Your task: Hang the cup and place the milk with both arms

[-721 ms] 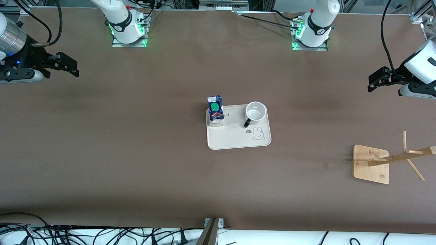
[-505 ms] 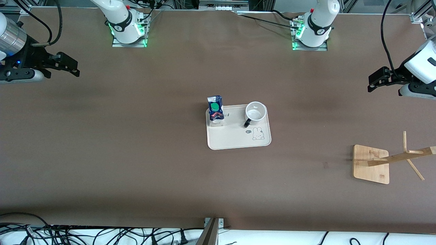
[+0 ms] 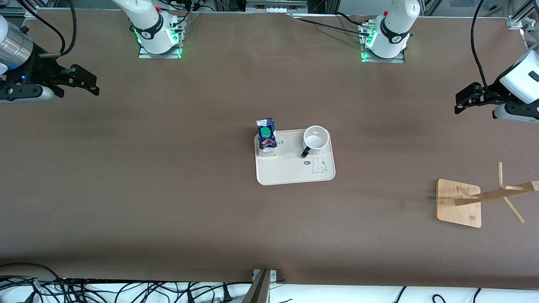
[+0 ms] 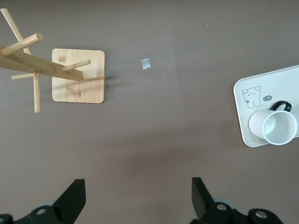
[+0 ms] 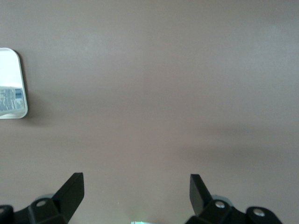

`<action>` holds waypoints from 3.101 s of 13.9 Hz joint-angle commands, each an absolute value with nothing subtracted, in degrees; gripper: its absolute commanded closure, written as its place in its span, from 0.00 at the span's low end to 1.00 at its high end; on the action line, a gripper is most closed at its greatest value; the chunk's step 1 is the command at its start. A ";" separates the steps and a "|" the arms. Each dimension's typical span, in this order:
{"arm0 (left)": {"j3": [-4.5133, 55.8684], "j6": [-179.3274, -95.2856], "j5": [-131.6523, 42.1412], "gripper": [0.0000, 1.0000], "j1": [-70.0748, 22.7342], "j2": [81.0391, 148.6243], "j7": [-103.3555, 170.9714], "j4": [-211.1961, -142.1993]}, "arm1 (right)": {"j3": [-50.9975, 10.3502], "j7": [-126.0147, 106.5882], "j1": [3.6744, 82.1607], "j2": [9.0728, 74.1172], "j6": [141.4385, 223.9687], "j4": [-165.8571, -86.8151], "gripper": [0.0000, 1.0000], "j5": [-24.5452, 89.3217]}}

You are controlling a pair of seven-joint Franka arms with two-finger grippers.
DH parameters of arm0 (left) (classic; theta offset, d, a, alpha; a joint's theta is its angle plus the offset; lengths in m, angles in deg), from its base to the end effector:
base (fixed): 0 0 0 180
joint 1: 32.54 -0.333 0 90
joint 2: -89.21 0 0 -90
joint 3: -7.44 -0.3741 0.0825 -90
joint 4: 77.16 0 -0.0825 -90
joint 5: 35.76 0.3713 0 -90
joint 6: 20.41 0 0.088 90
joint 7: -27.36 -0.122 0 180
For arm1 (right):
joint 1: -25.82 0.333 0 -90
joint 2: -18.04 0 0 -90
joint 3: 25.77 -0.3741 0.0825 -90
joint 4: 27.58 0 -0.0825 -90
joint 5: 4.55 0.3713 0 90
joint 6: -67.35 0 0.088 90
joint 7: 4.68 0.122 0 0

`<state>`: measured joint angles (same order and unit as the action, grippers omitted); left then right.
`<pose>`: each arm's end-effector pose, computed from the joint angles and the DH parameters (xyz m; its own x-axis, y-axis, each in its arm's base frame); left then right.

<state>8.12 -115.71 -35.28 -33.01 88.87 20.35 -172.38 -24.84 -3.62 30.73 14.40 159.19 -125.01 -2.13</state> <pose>0.5461 -0.0011 0.6368 0.9920 -0.1264 0.0062 -0.1264 -0.9919 -0.0092 0.5168 0.0407 0.6445 0.9982 0.0496 -0.0349 0.0481 -0.9979 -0.0425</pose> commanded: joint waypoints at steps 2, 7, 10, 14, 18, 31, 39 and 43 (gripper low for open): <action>8.23 -114.80 -34.18 0.00 -32.90 88.33 21.12 -171.91 | -24.81 -4.59 30.74 15.84 161.56 -124.35 0.00 -1.12; 8.23 -114.80 -34.18 0.00 -32.90 88.33 21.12 -171.91 | -25.07 -5.03 31.00 15.76 161.39 -123.65 0.00 -1.12; 8.23 -114.80 -34.18 0.00 -32.90 88.42 21.12 -171.91 | -26.03 -5.21 35.64 17.85 158.06 -123.55 0.00 -1.20; 8.23 -114.71 -34.18 0.00 -32.90 88.33 21.12 -171.91 | -26.56 -5.21 42.76 18.83 157.43 -123.29 0.00 1.67; 8.23 -114.71 -34.18 0.00 -32.90 88.33 21.12 -171.91 | -26.65 5.22 51.72 25.06 165.58 -122.68 0.00 4.33; 8.23 -114.71 -34.18 0.00 -32.90 88.33 21.12 -171.91 | -26.48 26.61 67.57 50.12 180.01 -106.50 0.00 0.82; 8.23 -114.80 -34.18 0.00 -32.90 88.42 21.12 -171.91 | -26.39 26.61 68.88 55.04 186.08 -106.59 0.00 -2.17; 8.23 -114.71 -34.18 0.00 -32.90 88.33 21.12 -171.91 | -26.39 26.43 68.89 55.40 186.88 -106.59 0.29 -3.40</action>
<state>8.12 -115.71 -35.28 -33.01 88.87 20.36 -172.36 -27.00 25.63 68.15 54.86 187.00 -108.16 -2.00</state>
